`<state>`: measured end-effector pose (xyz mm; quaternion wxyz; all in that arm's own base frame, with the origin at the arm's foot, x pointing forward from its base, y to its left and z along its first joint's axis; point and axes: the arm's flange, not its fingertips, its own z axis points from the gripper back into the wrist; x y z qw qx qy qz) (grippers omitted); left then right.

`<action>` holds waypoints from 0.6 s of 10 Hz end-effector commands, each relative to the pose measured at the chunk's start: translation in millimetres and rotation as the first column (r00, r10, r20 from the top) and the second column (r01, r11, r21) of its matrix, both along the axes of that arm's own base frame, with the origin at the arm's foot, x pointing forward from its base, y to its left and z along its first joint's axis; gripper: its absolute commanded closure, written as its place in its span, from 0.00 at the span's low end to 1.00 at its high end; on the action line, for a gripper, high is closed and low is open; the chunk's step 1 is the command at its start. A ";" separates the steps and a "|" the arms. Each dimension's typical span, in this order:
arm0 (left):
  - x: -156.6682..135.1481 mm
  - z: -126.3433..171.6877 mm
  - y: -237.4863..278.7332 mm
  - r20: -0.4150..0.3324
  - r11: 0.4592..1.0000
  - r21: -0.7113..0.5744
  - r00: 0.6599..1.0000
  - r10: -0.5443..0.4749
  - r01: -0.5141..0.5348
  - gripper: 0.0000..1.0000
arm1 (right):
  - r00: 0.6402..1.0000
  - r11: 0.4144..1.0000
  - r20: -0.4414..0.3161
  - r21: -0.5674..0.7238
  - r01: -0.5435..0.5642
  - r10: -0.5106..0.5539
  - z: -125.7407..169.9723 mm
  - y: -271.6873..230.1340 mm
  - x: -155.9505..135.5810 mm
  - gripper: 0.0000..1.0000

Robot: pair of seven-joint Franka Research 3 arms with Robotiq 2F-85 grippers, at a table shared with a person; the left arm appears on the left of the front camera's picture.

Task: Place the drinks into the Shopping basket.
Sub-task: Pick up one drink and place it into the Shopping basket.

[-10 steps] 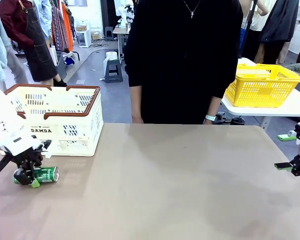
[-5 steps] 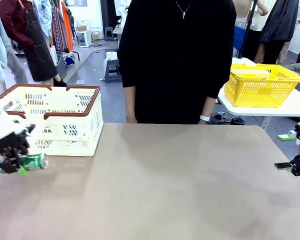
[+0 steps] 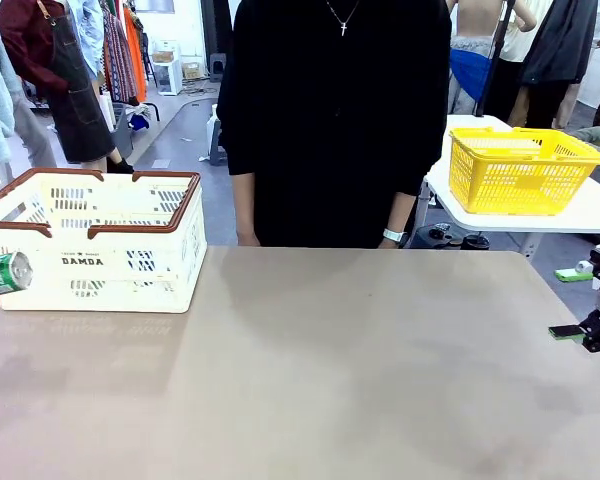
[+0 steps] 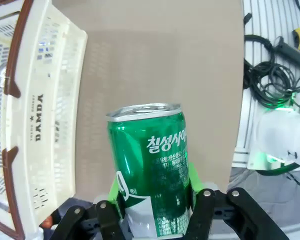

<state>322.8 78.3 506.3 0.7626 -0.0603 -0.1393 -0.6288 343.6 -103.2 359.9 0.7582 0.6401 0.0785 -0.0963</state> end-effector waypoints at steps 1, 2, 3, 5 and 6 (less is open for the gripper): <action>-0.3 -12.8 -2.6 -0.024 1.000 0.022 1.000 0.008 -0.007 1.00 | 1.000 1.000 -0.018 -0.018 0.001 -0.001 4.3 0.5 -2.7 0.00; -0.3 -12.8 -2.6 -0.024 1.000 0.022 1.000 0.008 -0.007 1.00 | 1.000 1.000 -0.018 -0.018 0.001 -0.001 4.3 0.5 -2.7 0.00; -0.1 -6.0 -1.3 -0.013 1.000 0.003 1.000 -0.004 0.004 1.00 | 1.000 1.000 -0.018 -0.018 0.001 -0.001 4.3 0.5 -2.7 0.00; 28.4 54.0 -18.6 -0.091 0.897 0.043 0.892 0.442 -0.440 1.00 | 1.000 1.000 -0.018 -0.018 0.001 -0.001 4.3 0.5 -2.7 0.00; 61.2 77.9 -15.8 -0.110 0.817 0.034 0.811 0.575 -0.575 1.00 | 1.000 1.000 -0.018 -0.018 0.001 -0.001 4.3 0.5 -2.7 0.00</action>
